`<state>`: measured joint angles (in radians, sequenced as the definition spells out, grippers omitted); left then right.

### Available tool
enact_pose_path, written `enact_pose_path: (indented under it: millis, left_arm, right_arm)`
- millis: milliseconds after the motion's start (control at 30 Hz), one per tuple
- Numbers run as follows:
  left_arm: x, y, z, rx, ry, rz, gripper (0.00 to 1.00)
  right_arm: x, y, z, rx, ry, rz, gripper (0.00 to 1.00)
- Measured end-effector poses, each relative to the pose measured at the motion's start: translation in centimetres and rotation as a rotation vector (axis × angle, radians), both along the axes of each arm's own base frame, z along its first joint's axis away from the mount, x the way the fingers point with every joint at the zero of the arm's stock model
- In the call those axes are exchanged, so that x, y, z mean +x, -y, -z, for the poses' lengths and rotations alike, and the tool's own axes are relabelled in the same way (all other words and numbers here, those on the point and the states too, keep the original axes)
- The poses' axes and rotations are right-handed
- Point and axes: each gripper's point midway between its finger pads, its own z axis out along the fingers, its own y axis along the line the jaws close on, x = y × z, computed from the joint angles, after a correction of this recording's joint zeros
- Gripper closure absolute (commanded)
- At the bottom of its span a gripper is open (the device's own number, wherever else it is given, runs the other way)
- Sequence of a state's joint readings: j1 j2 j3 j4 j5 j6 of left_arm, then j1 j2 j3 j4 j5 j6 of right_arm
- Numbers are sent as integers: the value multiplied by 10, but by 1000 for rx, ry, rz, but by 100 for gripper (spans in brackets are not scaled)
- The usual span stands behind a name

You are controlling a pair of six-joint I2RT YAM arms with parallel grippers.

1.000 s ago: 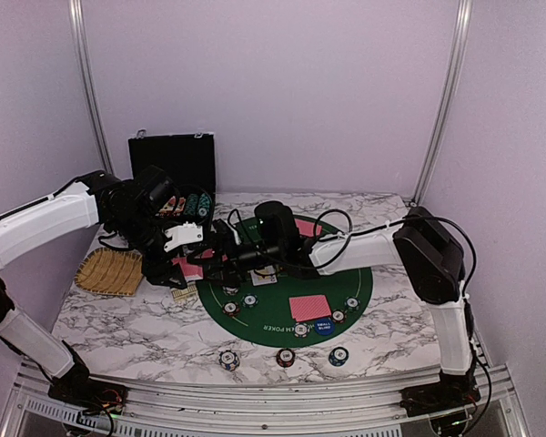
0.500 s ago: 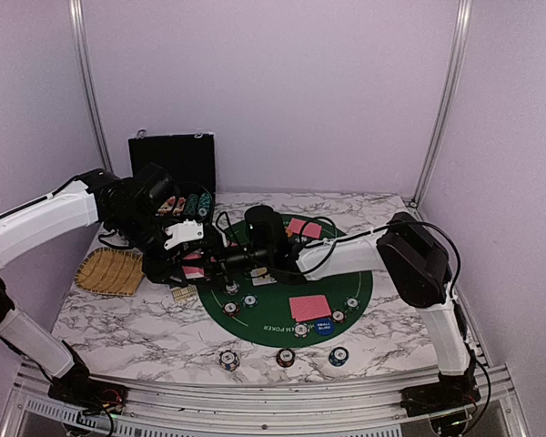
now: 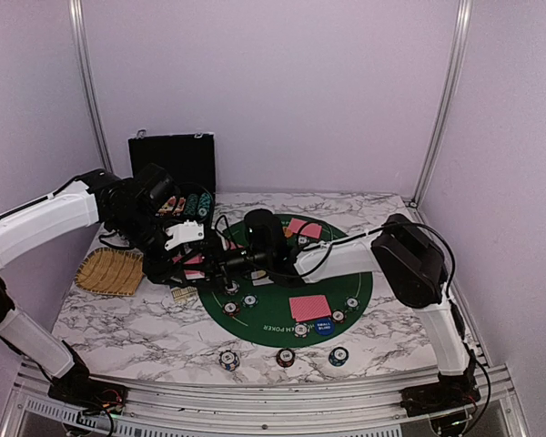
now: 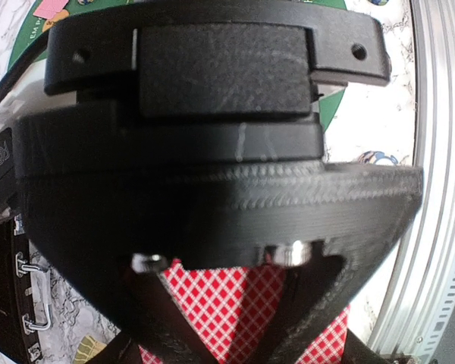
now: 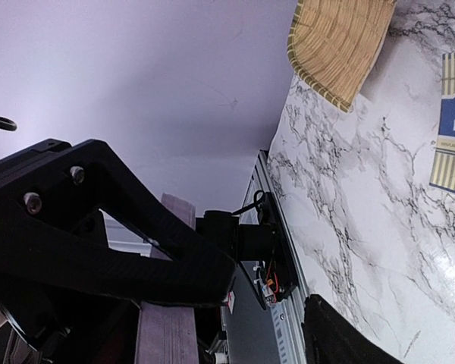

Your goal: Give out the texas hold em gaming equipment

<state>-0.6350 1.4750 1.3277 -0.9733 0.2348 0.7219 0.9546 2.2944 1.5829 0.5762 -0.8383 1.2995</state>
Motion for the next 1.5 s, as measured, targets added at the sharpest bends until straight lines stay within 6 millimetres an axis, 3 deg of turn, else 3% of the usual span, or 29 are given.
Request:
enact_pose_path:
  millis: [400, 1133, 1367, 1500]
  left_arm:
    - [0, 0, 0, 1, -2, 0, 89]
    - [-1, -2, 1, 8, -4, 1, 89]
    - [-1, -2, 1, 11, -2, 0, 89]
    - [-1, -2, 1, 11, -1, 0, 89]
  right_arm:
    - [5, 26, -1, 3, -6, 31, 36]
    - [5, 50, -16, 13, -8, 45, 90]
    - [8, 56, -23, 14, -3, 45, 99]
    - [11, 64, -28, 5, 6, 51, 100]
